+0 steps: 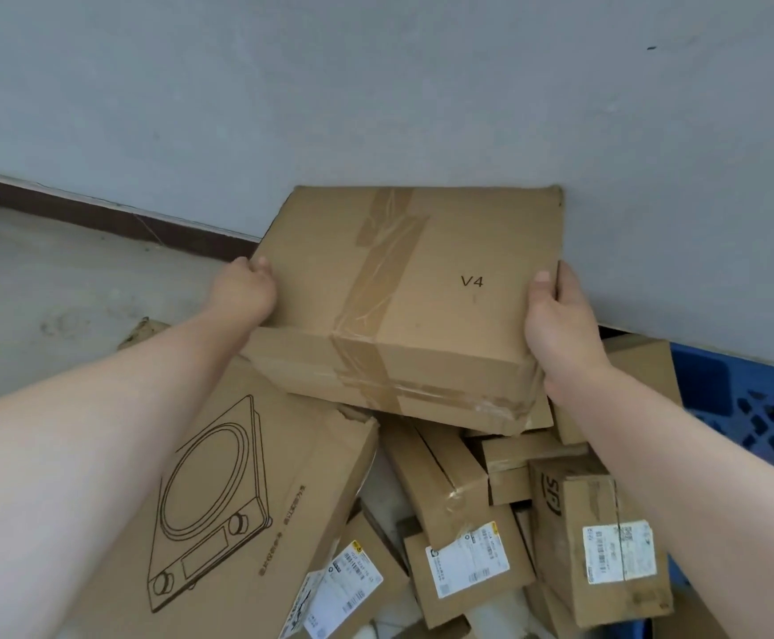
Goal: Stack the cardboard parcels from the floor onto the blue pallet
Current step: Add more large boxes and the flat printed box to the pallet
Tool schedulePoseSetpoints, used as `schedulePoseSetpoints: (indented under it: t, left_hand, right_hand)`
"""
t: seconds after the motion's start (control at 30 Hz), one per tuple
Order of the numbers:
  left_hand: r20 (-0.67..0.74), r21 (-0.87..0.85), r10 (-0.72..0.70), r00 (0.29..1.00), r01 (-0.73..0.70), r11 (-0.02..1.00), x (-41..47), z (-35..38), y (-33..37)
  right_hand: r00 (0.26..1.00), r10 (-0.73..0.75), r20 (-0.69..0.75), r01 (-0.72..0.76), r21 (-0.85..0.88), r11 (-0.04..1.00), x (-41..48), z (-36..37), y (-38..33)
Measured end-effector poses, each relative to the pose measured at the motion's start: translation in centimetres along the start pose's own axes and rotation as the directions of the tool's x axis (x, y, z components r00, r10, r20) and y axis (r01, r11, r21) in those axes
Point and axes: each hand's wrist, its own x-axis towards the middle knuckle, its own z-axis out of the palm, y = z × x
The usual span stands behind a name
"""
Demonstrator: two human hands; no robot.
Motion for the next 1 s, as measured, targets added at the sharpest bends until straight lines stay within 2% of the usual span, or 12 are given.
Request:
schedulePoseSetpoints:
  t: [0.17, 0.3, 0.37, 0.6, 1.0]
  left_hand:
    - [-0.077, 0.11, 0.058, 0.995, -0.05, 0.993, 0.2, 0.0, -1.2]
    - [-0.133, 0.278, 0.197, 0.971, -0.154, 0.948, -1.5, -0.7, -2.1]
    - [-0.157, 0.31, 0.234, 0.96, -0.177, 0.934, -2.9, -1.2, -2.1]
    - [-0.191, 0.229, 0.182, 0.965, -0.136, 0.964, -10.7, -0.9, -1.4]
    - [-0.129, 0.189, 0.33, 0.935, -0.303, 0.934, -31.0, 3.0, 1.7]
  right_hand:
    - [0.999, -0.024, 0.032, 0.025, -0.017, 1.0, -0.6, -1.3, 1.0]
    - [0.997, -0.035, 0.068, 0.04, -0.071, 0.997, -2.1, -3.2, 2.0]
    - [0.995, -0.057, 0.08, 0.065, -0.101, 0.993, -3.1, -4.3, 2.2]
    - [0.985, -0.116, 0.126, 0.147, -0.278, 0.949, -7.8, -10.2, 3.2]
    - [0.982, -0.19, 0.023, 0.189, -0.273, 0.943, -16.8, -26.9, 9.3]
